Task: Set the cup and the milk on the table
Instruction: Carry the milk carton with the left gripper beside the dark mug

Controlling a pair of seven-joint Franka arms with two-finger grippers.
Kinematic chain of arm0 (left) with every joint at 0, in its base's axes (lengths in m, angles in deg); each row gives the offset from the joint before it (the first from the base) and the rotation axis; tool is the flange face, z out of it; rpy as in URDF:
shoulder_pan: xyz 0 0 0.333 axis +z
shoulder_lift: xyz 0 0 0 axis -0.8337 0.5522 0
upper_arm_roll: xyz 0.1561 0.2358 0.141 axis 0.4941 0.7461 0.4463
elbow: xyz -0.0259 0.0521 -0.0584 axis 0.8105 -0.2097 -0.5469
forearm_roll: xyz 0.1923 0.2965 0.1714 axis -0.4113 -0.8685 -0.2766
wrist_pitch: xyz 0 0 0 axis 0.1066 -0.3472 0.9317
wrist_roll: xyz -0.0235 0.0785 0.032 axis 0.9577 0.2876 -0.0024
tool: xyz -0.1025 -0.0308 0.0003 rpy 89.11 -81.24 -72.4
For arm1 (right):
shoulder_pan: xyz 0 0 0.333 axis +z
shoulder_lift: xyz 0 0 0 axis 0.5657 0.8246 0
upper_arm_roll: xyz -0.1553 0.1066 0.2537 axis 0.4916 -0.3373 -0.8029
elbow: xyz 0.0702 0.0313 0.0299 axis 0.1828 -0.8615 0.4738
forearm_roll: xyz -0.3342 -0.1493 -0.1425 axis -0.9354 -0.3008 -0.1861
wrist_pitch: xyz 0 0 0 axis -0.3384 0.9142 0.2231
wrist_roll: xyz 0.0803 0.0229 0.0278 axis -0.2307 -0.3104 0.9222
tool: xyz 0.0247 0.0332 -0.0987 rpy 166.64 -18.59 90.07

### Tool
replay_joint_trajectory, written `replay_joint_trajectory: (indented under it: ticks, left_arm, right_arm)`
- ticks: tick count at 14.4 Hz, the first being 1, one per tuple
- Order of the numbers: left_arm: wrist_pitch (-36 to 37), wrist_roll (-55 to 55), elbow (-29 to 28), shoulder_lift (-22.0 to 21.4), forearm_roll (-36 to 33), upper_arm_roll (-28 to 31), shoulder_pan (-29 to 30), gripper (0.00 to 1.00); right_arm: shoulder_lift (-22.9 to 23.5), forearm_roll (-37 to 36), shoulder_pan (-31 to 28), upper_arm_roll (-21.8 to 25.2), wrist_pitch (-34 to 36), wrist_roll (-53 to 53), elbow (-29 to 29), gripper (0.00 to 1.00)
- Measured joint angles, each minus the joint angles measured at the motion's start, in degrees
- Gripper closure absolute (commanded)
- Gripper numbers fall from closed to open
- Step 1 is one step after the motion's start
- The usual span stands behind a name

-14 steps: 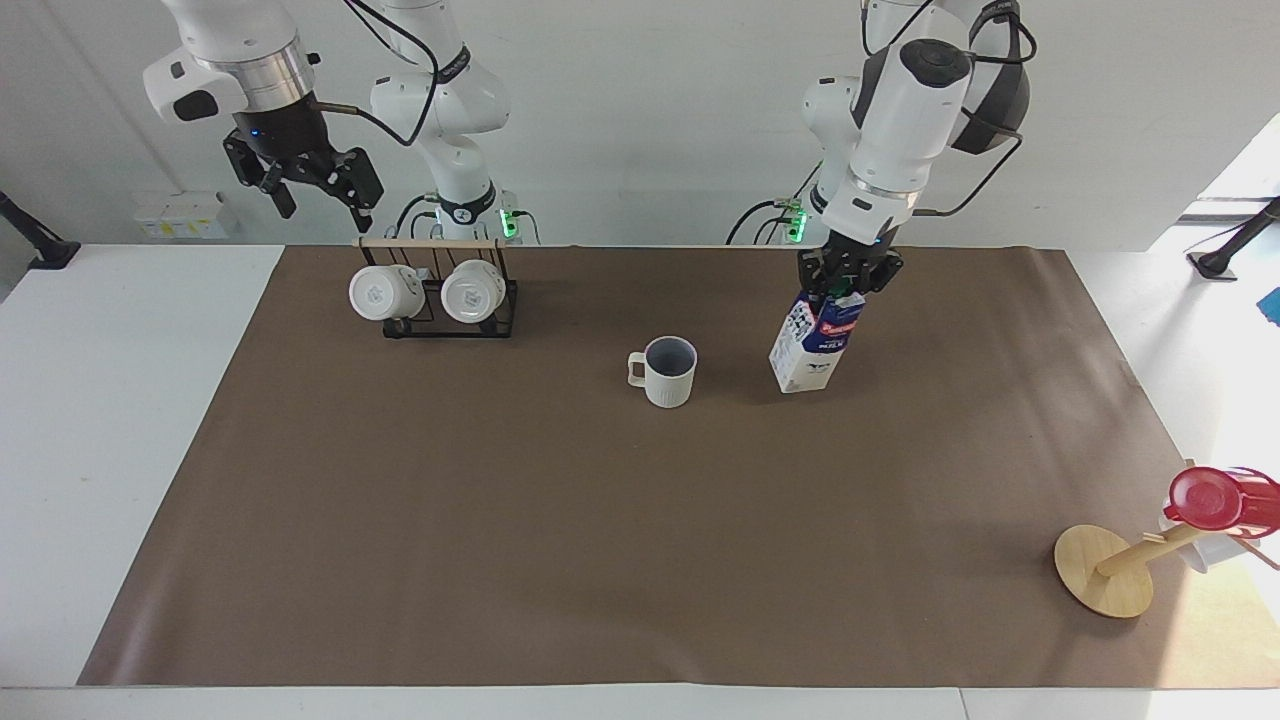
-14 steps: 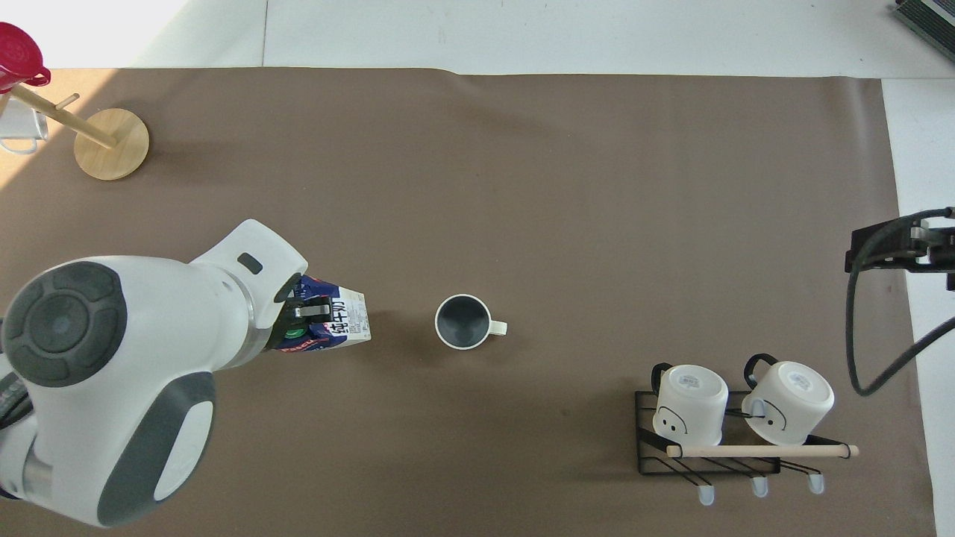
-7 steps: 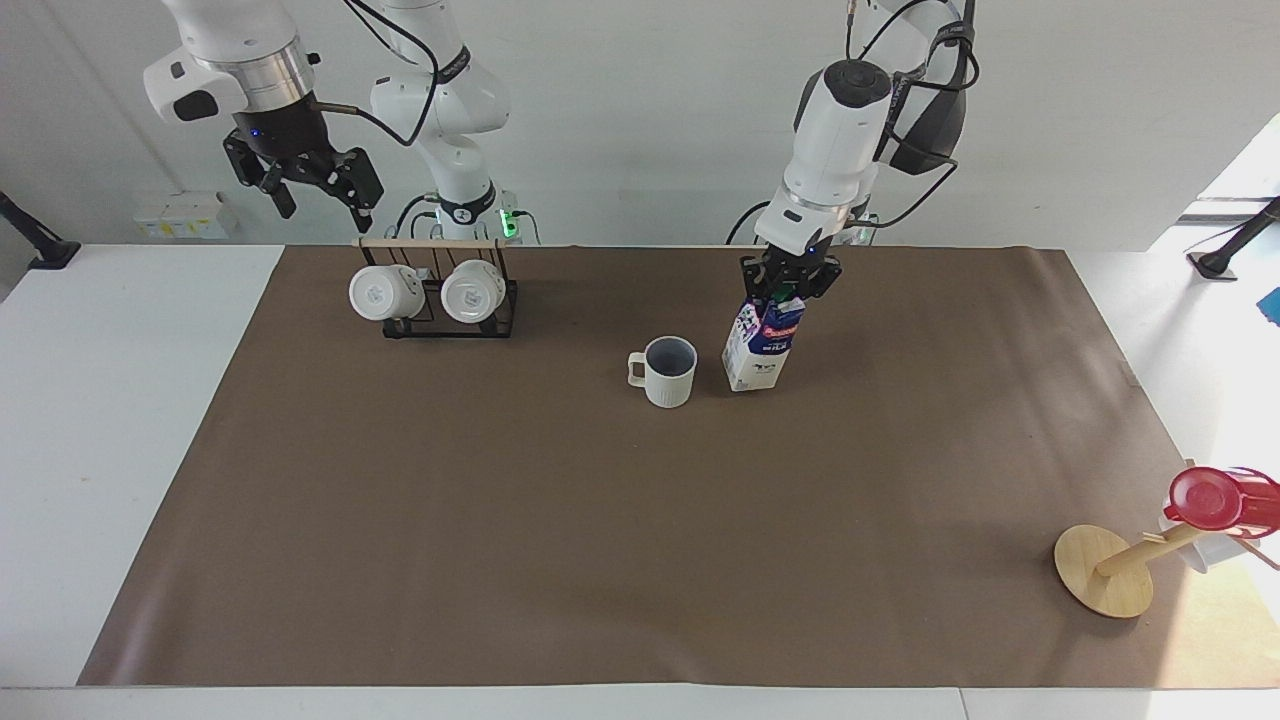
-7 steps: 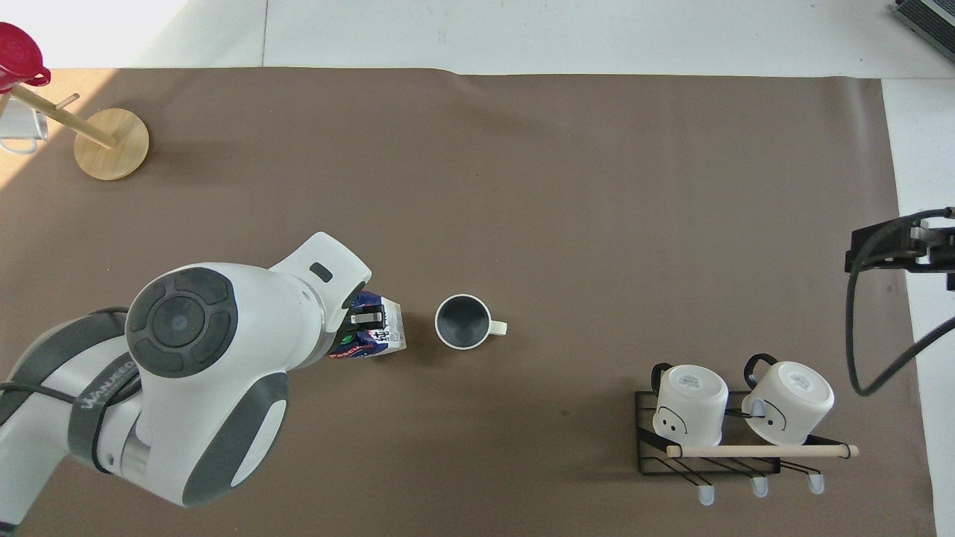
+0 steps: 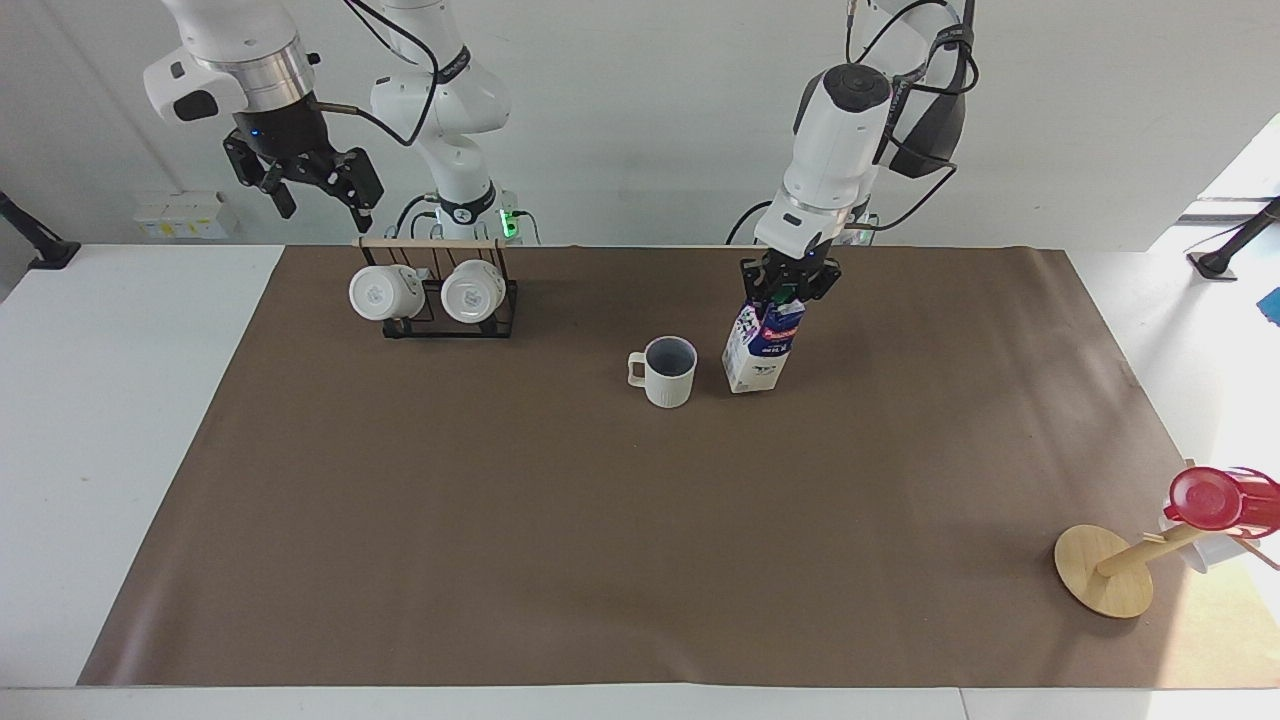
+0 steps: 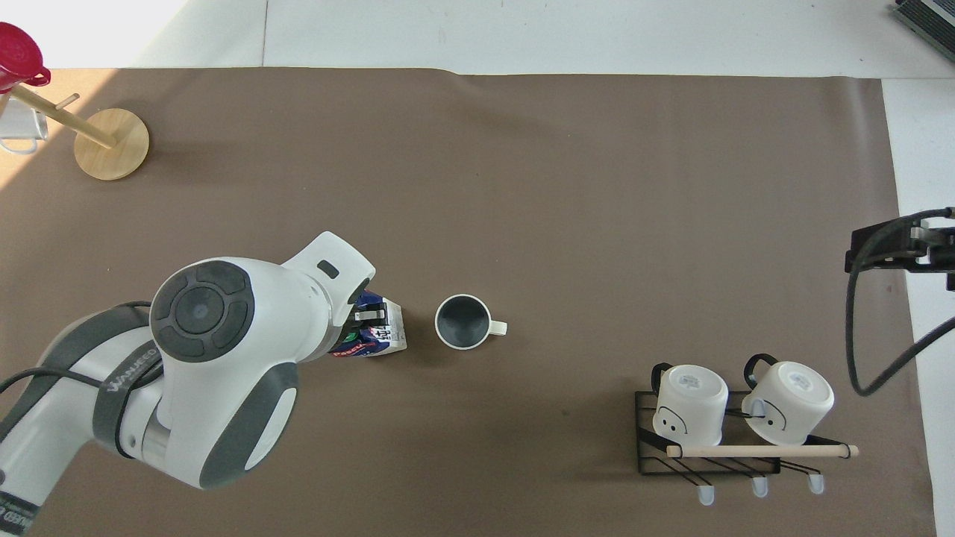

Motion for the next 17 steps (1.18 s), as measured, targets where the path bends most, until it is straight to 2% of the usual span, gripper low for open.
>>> replay_joint_trajectory:
  ticks: [6, 8, 9, 15, 17]
  left_arm:
    - [-1.07, 0.06, -0.87, 0.16, -0.03, -0.05, -0.27, 0.55]
    - [-1.09, 0.07, -0.89, 0.16, -0.08, -0.04, -0.42, 0.16]
    - [-1.1, 0.07, -0.9, 0.16, -0.07, -0.03, -0.48, 0.0]
    - [-0.56, 0.07, -0.75, 0.22, -0.07, -0.02, -0.63, 0.0]
    - [2.78, -0.01, 1.41, 0.02, -0.08, 0.28, -0.62, 0.0]
  right_arm:
    - [0.0, 0.0, 0.0, 0.0, 0.0, 0.0, 0.0, 0.0]
    - [0.0, 0.0, 0.0, 0.0, 0.0, 0.0, 0.0, 0.0]
    - [0.0, 0.0, 0.0, 0.0, 0.0, 0.0, 0.0, 0.0]
    - [0.0, 0.0, 0.0, 0.0, 0.0, 0.0, 0.0, 0.0]
    - [0.0, 0.0, 0.0, 0.0, 0.0, 0.0, 0.0, 0.0]
